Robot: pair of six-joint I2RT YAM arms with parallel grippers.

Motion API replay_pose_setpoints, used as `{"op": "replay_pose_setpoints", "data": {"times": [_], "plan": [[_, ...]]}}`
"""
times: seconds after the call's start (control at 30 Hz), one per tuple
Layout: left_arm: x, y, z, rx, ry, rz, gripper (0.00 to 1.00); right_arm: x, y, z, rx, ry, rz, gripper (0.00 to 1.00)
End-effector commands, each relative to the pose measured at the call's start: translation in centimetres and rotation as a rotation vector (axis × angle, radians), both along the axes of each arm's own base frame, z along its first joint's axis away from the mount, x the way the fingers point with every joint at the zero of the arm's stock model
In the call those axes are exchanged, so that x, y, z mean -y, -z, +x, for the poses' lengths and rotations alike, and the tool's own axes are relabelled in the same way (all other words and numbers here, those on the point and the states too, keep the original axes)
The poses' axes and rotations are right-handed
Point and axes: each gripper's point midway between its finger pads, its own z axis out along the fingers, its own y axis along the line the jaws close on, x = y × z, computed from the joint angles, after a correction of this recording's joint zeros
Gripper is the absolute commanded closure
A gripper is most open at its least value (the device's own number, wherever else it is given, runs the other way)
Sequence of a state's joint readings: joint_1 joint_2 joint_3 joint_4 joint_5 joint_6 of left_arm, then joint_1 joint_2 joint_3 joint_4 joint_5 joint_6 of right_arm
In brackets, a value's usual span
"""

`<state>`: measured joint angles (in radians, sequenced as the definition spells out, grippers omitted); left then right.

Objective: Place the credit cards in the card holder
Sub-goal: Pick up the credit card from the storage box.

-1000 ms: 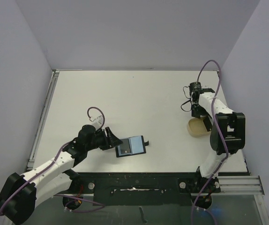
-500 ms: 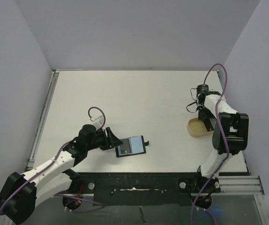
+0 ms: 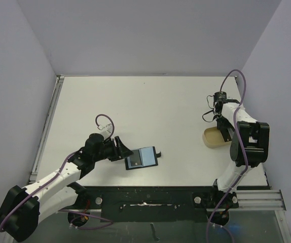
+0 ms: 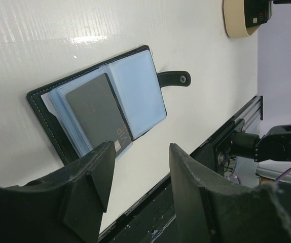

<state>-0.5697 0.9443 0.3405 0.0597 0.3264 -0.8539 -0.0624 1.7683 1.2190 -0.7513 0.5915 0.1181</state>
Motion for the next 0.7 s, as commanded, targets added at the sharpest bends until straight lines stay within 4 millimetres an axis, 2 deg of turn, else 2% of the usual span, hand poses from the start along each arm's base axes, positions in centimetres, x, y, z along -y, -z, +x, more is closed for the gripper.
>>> {"op": "replay_pose_setpoints", "data": {"times": [0.0,0.27,0.37,0.57,0.67], "plan": [[0.7,-2.8,0.9,0.071,0.012,-0.044,0.54,1.0,-0.9,0.7,0.029,0.002,-0.047,0.61],[0.6,-2.7,0.9,0.07,0.0,-0.044,0.54,1.1,-1.6,1.2,0.048,-0.004,-0.055,0.7],[0.5,-2.6,0.8,0.067,0.001,-0.041,0.54,0.9,-1.5,1.4,0.051,-0.011,-0.041,0.76],[0.4,-2.5,0.8,0.066,-0.007,-0.039,0.54,-0.1,-2.3,1.7,0.074,-0.031,-0.012,0.9],[0.4,-2.5,0.9,0.066,-0.007,-0.037,0.54,-1.3,-2.9,2.1,0.096,-0.052,0.034,0.96]]}}
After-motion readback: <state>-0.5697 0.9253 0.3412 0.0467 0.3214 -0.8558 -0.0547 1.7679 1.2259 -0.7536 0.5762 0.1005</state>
